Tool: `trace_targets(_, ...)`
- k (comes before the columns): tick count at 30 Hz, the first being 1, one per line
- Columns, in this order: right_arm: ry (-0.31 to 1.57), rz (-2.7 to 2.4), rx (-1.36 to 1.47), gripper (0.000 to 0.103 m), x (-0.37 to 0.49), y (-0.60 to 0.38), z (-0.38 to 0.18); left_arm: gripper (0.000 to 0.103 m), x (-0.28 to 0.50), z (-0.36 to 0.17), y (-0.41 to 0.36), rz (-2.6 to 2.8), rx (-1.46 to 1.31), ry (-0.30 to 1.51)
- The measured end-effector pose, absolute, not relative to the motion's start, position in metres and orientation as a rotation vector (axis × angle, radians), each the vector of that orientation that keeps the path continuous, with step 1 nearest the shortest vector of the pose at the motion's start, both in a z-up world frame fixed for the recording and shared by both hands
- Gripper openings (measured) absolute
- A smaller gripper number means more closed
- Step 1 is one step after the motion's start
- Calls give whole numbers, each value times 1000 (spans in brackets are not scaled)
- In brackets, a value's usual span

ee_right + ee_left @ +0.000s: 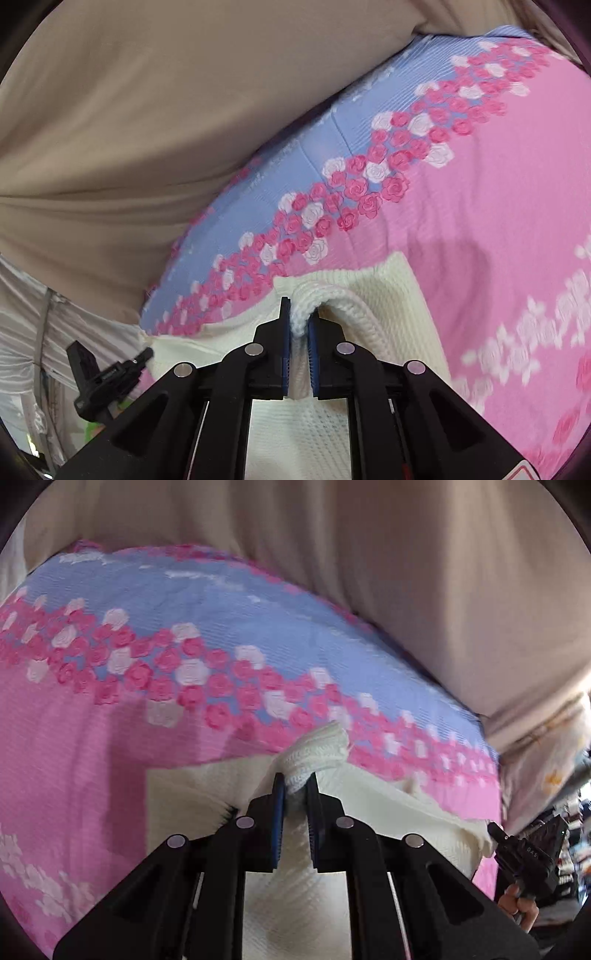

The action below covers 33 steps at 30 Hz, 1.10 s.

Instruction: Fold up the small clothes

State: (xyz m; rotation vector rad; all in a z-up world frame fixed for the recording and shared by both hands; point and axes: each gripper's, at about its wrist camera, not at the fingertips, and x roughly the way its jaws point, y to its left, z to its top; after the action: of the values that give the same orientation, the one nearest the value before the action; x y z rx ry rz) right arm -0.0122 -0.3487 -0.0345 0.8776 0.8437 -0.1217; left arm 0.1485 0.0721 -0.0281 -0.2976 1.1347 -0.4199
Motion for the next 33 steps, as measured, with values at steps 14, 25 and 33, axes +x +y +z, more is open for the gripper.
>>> trace_targets(14, 1002, -212, 527, 56, 12, -326, -61, 61, 154, -81, 85, -318, -282, 1224)
trace_targets(25, 857, -220, 629, 6, 5, -342, -18, 7, 150, -49, 123, -281, -355, 1204)
trace_targets(33, 1017, -260, 737, 16, 25, -368, -76, 0, 158, -69, 138, -228, -416, 1197)
